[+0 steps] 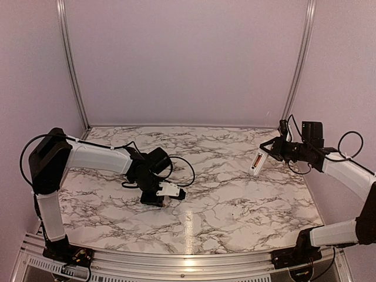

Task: Load the batteries into the remote control
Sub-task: Pick up the battery from the center of the board.

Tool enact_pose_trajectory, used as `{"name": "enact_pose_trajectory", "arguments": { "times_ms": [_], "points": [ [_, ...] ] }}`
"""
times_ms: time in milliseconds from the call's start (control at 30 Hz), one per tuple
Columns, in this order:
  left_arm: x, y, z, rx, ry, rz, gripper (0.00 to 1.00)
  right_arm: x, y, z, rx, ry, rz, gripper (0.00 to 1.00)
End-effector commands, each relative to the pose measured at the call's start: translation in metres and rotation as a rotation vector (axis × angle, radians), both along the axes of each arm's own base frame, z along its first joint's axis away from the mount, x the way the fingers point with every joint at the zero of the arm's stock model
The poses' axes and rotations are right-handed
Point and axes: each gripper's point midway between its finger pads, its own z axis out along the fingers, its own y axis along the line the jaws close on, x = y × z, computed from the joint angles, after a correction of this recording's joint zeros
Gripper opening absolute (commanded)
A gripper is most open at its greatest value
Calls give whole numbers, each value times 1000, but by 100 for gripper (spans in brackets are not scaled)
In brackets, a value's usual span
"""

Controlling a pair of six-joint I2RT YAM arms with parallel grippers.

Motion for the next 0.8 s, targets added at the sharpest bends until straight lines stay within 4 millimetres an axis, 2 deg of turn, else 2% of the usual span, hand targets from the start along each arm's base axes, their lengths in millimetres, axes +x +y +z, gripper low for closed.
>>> {"name": "enact_pose_trajectory", "arguments": {
  "times_ms": [0,233,267,433,567,667,767],
  "points": [
    [-8,6,-13,52,92,49,24,0,7,15,30,-55,27,0],
    [-23,4,-8,50,198,208,5,0,16,15,40,-61,58,0],
    [-22,3,-8,49,212,272,0,0,19,16,40,-69,67,0],
    [-35,8,-22,114,249,402,0,-1,34,18,38,-88,115,0],
    [-47,18,-35,171,221,443,6,-3,41,21,45,-98,152,0],
    [-50,23,-36,164,215,464,26,-4,45,22,54,-101,171,0],
    [-50,25,-32,136,199,471,32,-7,50,26,67,-120,205,0]
  ]
}}
